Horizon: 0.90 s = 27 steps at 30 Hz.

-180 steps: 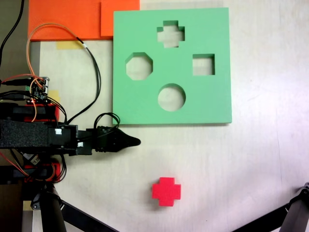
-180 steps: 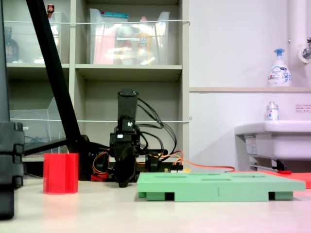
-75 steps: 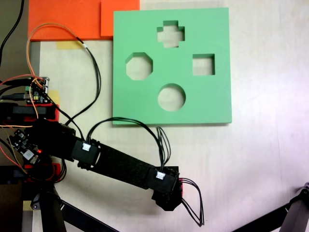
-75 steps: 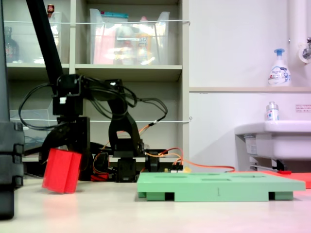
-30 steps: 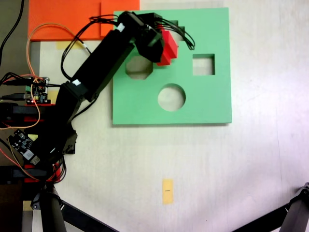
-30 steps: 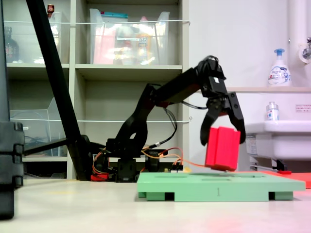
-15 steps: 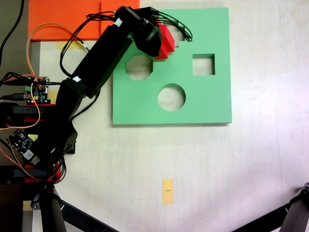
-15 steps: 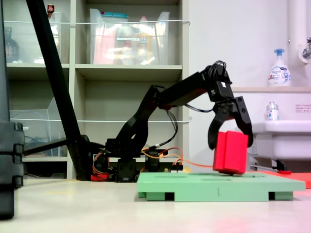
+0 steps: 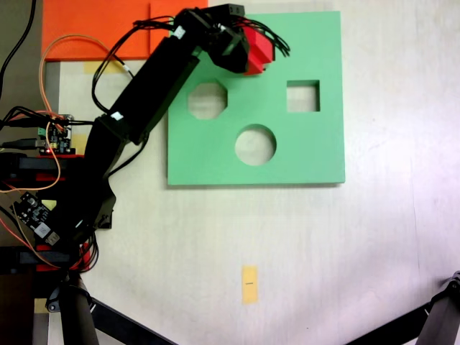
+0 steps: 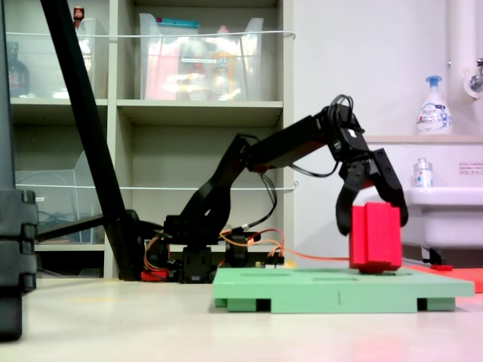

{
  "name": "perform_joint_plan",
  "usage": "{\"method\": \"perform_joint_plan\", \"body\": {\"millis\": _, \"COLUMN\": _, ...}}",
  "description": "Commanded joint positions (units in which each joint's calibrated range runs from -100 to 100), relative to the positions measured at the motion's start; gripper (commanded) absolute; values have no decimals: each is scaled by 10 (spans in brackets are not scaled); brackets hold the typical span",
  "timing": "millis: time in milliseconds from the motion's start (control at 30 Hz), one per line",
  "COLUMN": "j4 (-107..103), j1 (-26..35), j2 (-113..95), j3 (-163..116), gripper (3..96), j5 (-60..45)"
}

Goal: Put the cross columnar block into the corresponding hole

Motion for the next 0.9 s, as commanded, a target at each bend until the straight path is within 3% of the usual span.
{"method": "perform_joint_plan", "body": {"millis": 33, "j4": 49, "j1": 5, "j2": 1, "j3": 43, "gripper": 428, "j5": 2}}
{"method": "perform_joint_plan", "body": {"millis": 900, "j4": 76, "j1": 9, "j2": 103, "j3": 42, "gripper": 429, "j5": 17}}
